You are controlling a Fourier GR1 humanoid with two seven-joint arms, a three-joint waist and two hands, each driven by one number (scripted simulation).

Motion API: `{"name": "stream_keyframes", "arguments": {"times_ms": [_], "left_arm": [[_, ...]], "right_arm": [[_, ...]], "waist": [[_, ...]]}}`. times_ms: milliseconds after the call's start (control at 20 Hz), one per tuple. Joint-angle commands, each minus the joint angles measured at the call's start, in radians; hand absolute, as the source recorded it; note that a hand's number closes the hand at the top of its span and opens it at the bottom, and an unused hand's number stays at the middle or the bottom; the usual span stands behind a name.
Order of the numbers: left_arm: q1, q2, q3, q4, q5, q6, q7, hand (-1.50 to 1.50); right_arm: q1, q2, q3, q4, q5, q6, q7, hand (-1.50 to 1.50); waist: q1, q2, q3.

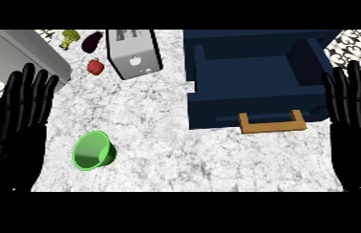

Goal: Pick up the cup, place it into the drawer and close the drawer

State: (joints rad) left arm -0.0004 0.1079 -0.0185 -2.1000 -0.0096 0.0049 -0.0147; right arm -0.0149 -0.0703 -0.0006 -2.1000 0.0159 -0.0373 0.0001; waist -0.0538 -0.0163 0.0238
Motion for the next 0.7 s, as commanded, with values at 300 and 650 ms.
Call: {"name": "stream_keyframes", "arguments": {"times_ms": [300,650], "left_arm": [[0.12,0.115,-0.025,0.089,0.477,-0.394,0.023,-1.5],[0.01,0.286,0.161,0.332,0.72,-0.58,0.072,-1.5]], "right_arm": [[0.021,-0.043,0.077,0.022,-0.015,0.092,0.07,-1.5],[-0.118,-0.077,0.01,0.135,-0.071,0.127,0.112,-1.5]], "waist": [[0.074,0.022,-0.029],[0.056,0.019,-0.024]]}}
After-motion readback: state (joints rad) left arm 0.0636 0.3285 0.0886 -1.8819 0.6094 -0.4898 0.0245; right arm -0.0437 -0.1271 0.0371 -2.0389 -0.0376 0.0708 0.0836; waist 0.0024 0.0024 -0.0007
